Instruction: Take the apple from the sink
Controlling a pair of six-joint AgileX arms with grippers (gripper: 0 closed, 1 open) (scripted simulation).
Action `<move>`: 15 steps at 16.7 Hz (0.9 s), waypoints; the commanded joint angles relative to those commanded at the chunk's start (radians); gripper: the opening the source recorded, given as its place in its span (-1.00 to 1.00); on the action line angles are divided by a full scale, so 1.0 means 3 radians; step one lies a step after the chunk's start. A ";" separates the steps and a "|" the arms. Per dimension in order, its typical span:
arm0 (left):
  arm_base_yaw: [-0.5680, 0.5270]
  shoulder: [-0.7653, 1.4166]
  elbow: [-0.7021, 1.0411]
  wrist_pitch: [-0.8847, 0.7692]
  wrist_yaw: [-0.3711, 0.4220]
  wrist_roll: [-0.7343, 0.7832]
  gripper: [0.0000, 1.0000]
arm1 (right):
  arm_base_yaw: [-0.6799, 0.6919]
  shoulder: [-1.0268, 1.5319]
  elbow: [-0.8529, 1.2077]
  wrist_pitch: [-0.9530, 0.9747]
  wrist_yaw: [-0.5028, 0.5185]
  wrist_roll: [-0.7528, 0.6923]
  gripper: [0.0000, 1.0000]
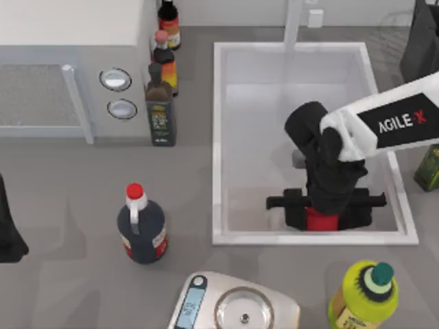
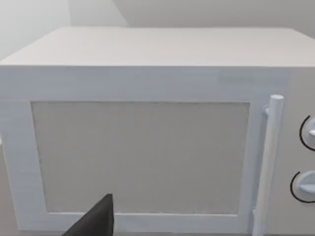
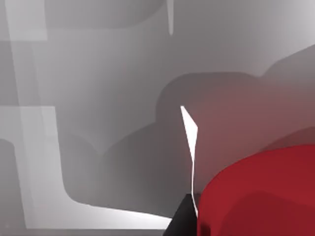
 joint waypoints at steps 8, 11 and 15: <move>0.0000 0.0000 0.0000 0.0000 0.0000 0.0000 1.00 | -0.0001 -0.0248 0.0272 -0.0353 0.0070 -0.0026 -1.00; 0.0000 0.0000 0.0000 0.0000 0.0000 0.0000 1.00 | 0.0003 -0.0370 0.0689 -0.0894 0.0069 -0.0023 -1.00; 0.0000 0.0000 0.0000 0.0000 0.0000 0.0000 1.00 | -0.0001 -0.0639 0.1368 -0.1997 0.0066 -0.0031 -1.00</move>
